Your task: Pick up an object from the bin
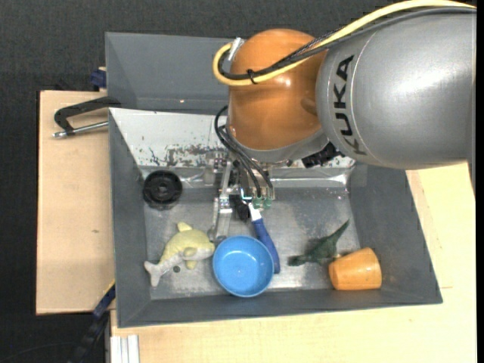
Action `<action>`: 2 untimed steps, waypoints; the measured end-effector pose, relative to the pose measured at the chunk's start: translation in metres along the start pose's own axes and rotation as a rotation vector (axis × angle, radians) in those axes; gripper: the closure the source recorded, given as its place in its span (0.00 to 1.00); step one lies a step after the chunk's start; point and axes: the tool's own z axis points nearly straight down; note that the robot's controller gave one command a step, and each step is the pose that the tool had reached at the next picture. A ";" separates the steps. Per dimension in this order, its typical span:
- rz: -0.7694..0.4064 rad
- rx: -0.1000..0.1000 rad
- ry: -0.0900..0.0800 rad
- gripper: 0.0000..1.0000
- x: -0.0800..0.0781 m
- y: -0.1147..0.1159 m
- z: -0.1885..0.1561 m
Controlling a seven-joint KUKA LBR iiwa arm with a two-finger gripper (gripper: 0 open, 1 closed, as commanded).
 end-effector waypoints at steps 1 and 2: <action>-0.808 0.003 -0.009 0.00 0.041 -0.070 0.158; -1.219 0.005 -0.014 0.00 0.043 -0.090 0.127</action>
Offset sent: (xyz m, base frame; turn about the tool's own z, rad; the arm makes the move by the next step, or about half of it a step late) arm -0.0431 -0.0704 -0.1584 -0.8099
